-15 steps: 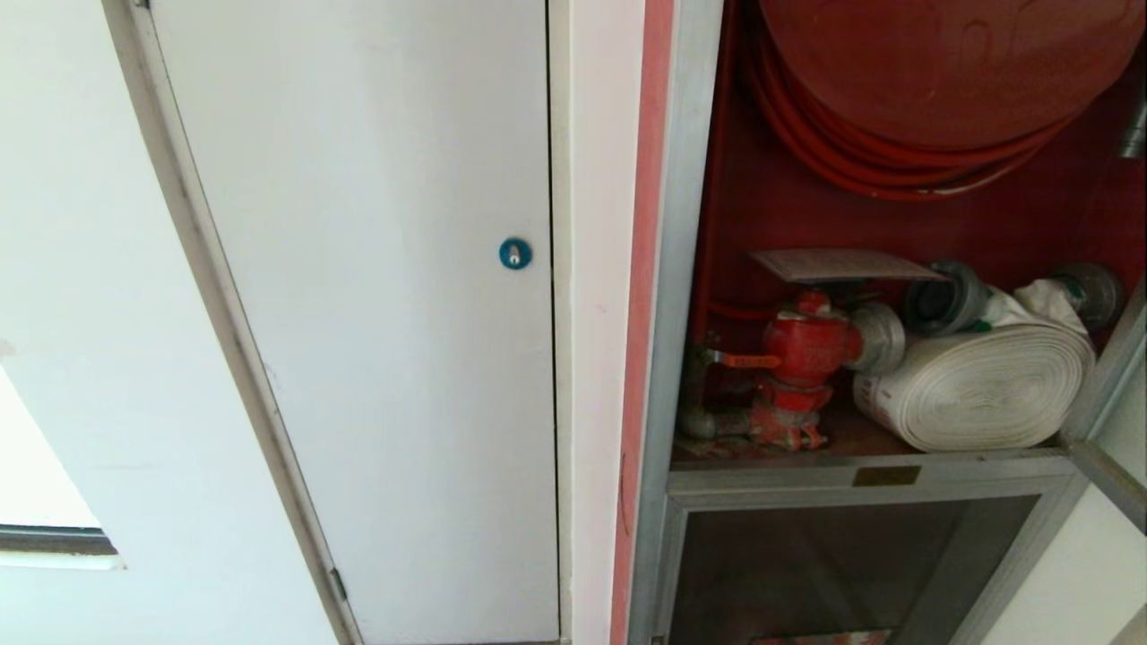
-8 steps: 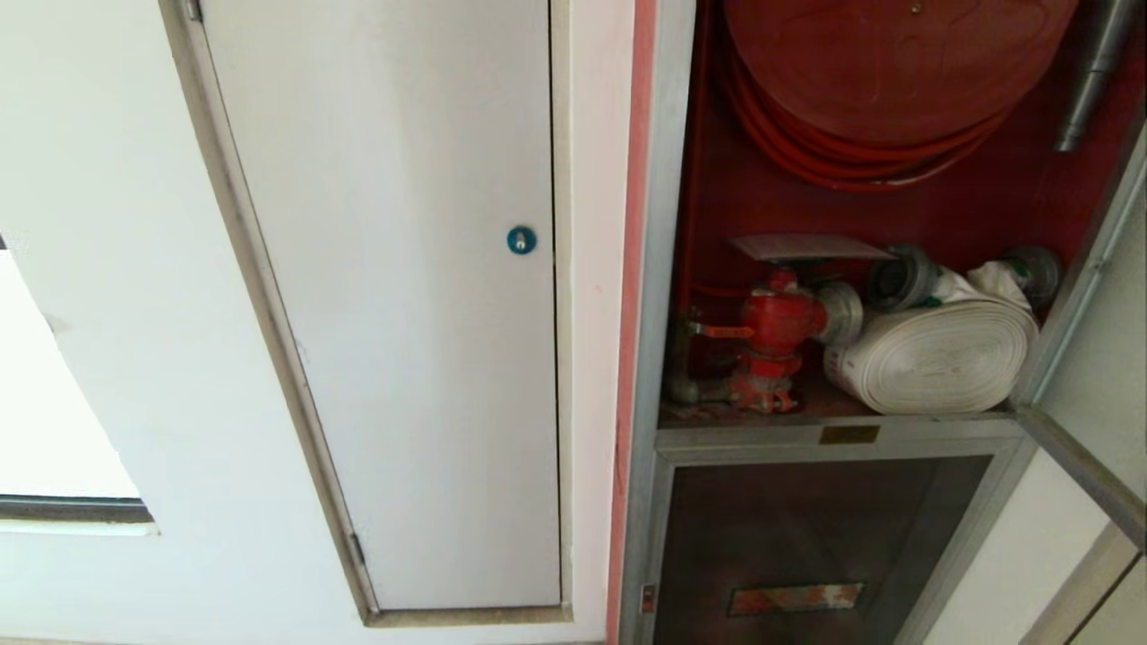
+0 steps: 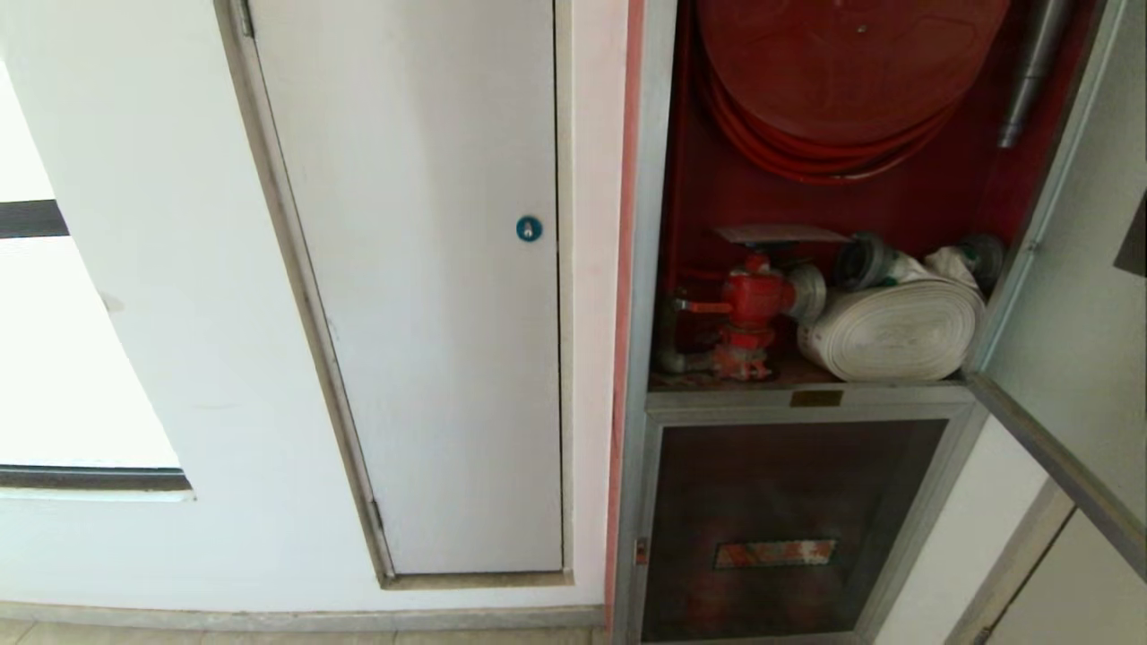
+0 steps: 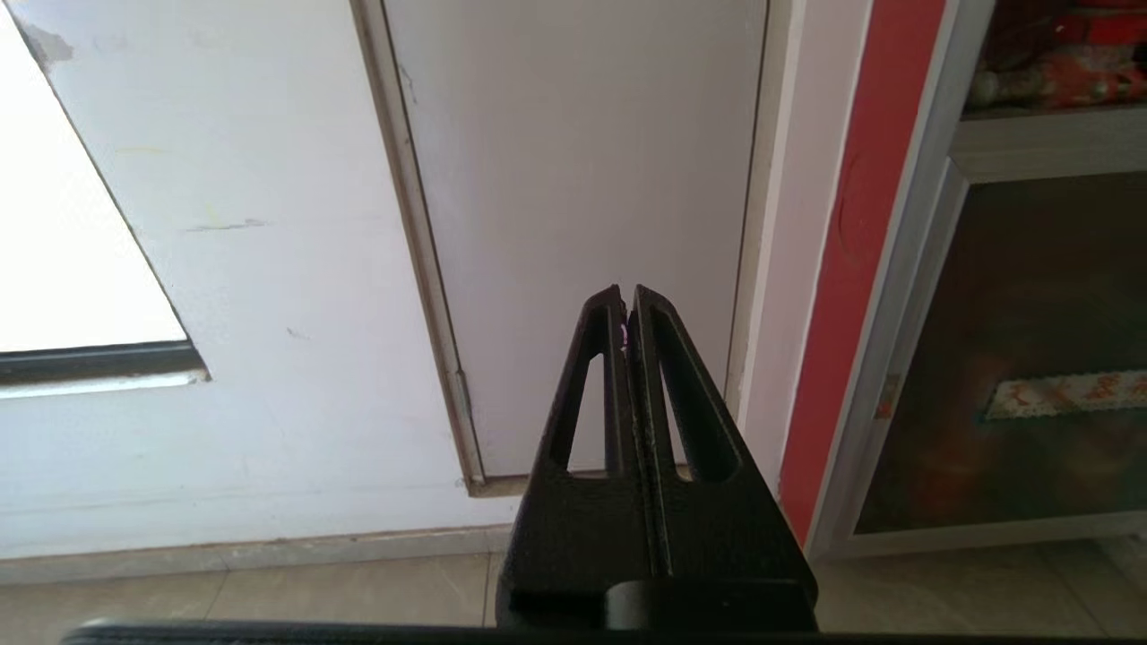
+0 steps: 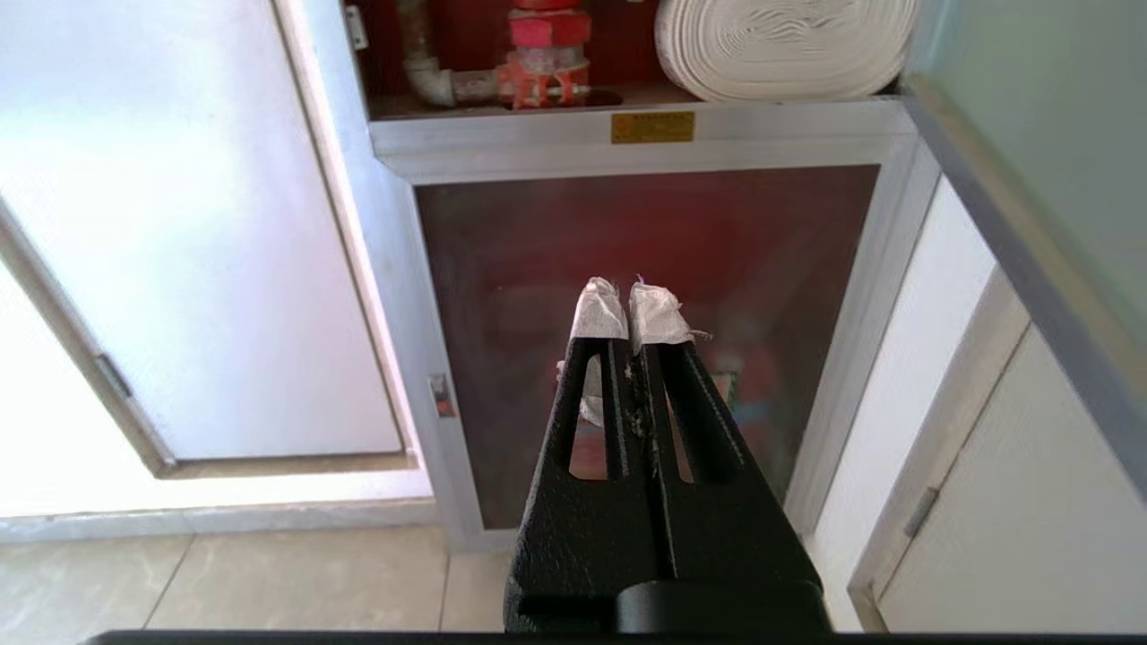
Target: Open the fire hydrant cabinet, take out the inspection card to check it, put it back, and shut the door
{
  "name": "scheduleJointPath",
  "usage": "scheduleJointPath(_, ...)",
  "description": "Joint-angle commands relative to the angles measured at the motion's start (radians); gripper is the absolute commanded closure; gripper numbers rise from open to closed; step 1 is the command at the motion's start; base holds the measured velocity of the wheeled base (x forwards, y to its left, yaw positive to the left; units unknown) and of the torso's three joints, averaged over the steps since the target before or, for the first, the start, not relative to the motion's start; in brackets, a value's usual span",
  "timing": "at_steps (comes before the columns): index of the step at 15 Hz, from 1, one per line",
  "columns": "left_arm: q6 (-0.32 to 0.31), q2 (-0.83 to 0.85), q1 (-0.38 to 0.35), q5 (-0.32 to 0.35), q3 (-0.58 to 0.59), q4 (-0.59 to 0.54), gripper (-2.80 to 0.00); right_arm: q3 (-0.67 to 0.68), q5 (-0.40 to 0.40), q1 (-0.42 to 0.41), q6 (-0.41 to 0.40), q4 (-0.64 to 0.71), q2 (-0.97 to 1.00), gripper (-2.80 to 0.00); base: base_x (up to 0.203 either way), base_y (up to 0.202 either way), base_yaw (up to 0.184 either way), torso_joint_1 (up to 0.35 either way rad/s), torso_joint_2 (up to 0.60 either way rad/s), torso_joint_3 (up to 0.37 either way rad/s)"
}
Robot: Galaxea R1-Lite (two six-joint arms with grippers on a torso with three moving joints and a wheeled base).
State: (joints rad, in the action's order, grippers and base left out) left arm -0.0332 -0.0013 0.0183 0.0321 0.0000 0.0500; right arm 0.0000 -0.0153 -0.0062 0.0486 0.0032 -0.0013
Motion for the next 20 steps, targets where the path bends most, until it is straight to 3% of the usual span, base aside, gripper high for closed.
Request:
scheduleJointPath(1, -0.001, 0.0, 0.0, 0.0, 0.023, 0.001, 0.0, 0.0, 0.0, 0.0, 0.001, 0.0, 0.0, 0.0, -0.137, 0.0, -0.002, -0.005, 0.0, 0.003)
scheduleJointPath(17, -0.001, 0.0, 0.0, 0.0, 0.023, 0.001, 0.0, 0.0, -0.002, 0.0, 0.007, -0.003, 0.0, 0.0, 0.0, 0.0, 0.0, 0.0, 0.0, 0.0)
scheduleJointPath(20, -0.001, 0.0, 0.0, 0.0, 0.023, 0.001, 0.0, -0.127, -0.057, 0.0, 0.005, 0.024, 0.007, 0.0, 0.0, 0.0, 0.0, 0.0, 0.0, 0.0)
